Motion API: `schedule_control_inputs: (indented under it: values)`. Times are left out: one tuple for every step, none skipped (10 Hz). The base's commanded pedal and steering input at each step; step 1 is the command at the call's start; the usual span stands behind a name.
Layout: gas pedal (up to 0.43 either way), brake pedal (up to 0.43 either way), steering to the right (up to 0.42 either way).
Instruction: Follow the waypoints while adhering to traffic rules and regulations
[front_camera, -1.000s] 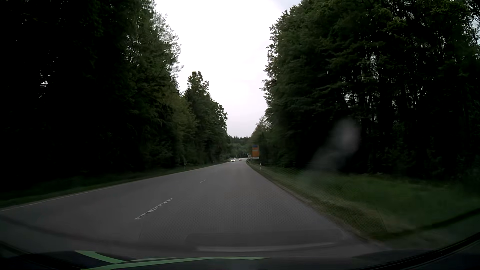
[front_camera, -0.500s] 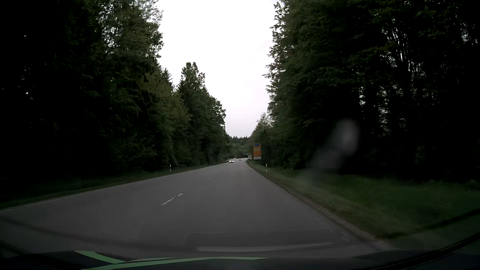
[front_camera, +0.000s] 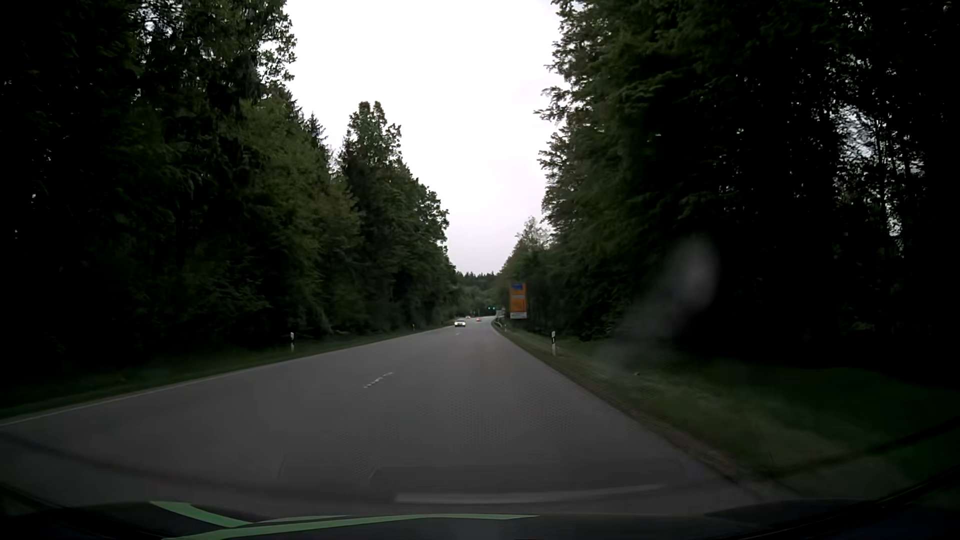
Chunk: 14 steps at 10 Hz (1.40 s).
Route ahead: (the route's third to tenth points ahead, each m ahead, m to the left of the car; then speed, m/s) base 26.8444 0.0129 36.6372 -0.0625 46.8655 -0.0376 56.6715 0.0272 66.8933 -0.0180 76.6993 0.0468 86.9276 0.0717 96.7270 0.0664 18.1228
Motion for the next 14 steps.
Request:
schedule_control_inputs:
  values:
    - [0.000, 0.000, 0.000]
    - [0.000, 0.000, 0.000]
    - [0.000, 0.000, 0.000]
    - [0.000, 0.000, 0.000]
    - [0.000, 0.000, 0.000]
    - [0.020, 0.000, 0.000]
    - [0.028, 0.000, 0.001]
    - [0.039, 0.000, 0.001]
    - [0.039, 0.000, 0.000]
    - [0.047, 0.000, 0.000]
    - [0.059, 0.000, 0.000]
    - [0.059, 0.000, 0.000]
    - [0.059, 0.000, -0.001]
    - [0.059, 0.000, -0.001]
